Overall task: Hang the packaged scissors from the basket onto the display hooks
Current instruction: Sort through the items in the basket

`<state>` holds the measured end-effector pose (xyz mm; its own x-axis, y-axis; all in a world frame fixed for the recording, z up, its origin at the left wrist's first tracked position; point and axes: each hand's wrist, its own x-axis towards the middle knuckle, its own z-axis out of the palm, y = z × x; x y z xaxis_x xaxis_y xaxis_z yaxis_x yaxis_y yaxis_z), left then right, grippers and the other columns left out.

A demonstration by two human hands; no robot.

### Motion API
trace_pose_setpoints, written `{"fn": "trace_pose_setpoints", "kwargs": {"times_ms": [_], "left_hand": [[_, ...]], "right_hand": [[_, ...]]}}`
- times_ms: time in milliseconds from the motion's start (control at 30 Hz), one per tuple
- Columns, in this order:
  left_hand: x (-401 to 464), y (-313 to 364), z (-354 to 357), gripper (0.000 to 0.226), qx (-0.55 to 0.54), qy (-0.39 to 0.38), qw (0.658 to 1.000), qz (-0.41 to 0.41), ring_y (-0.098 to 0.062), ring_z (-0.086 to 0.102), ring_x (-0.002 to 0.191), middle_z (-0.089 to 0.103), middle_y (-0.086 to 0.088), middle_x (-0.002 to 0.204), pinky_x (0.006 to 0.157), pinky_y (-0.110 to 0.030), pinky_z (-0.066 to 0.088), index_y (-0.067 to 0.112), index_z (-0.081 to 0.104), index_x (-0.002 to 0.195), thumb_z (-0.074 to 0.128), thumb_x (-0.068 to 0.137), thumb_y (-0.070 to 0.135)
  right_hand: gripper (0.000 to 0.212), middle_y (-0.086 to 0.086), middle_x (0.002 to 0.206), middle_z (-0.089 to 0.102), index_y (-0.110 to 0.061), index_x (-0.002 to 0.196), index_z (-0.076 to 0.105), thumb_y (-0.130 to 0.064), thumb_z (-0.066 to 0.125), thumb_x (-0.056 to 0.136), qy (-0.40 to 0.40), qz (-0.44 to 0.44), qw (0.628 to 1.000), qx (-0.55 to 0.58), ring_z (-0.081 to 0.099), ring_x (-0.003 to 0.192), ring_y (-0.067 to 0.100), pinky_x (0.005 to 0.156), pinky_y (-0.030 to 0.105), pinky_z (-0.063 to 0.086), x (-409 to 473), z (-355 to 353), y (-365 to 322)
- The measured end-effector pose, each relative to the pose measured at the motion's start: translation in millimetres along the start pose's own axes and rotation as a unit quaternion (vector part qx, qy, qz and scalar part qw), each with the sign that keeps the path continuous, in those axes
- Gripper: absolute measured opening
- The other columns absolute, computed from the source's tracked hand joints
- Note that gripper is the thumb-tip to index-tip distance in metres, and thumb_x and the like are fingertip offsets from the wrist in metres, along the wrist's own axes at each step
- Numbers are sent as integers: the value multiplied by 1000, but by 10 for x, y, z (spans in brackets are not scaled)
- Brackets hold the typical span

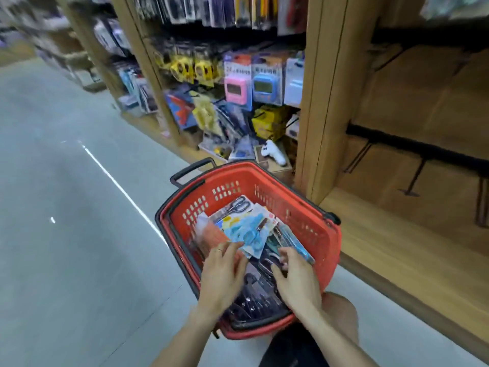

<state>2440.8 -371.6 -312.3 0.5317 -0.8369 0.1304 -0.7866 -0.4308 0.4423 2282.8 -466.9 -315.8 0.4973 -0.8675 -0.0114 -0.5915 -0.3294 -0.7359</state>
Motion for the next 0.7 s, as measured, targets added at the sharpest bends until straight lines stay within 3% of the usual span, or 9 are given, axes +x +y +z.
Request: {"fn": "trace_pose_setpoints", "kwargs": {"times_ms": [167, 433, 500, 600, 700], "left_hand": [[14, -82, 74, 37, -20, 5, 999, -25, -19, 58, 116, 63, 5, 128, 98, -38, 51, 25, 62, 136, 62, 101, 37], [30, -119, 132, 46, -1, -3, 1000, -30, -17, 54, 125, 61, 7, 137, 108, -40, 46, 30, 59, 143, 59, 101, 50], [31, -112, 137, 50, 1, -3, 999, -33, -15, 49, 134, 58, 9, 144, 115, -42, 41, 33, 59, 144, 53, 100, 58], [110, -68, 97, 56, -16, -9, 999, -32, -15, 40, 143, 50, 11, 153, 121, -44, 35, 38, 55, 147, 46, 98, 65], [460, -90, 84, 59, 10, -11, 1000, 9, -19, 41, 143, 52, 5, 153, 123, -41, 29, 31, 55, 149, 47, 99, 61]], "right_hand": [[33, -5, 108, 70, -21, 124, 60, -20, 72, 93, 37, -25, 996, -81, 70, 97, 20, 76, 37, 55, -25, 102, 16], [36, -5, 101, 73, -21, 115, 64, -19, 82, 84, 36, -21, 990, -134, 72, 92, 21, 68, 33, 57, -8, 133, 36], [37, -6, 105, 73, -23, 120, 63, -25, 80, 86, 17, -12, 989, -149, 72, 97, 20, 70, 34, 58, -2, 115, 35], [44, -12, 128, 66, -30, 138, 53, -40, 65, 97, -19, 5, 985, -171, 64, 116, 16, 83, 32, 55, 45, 52, -31], [47, -12, 137, 61, -31, 145, 46, -46, 58, 101, -41, 23, 990, -136, 60, 124, 14, 92, 32, 50, 303, 68, -148]]}}
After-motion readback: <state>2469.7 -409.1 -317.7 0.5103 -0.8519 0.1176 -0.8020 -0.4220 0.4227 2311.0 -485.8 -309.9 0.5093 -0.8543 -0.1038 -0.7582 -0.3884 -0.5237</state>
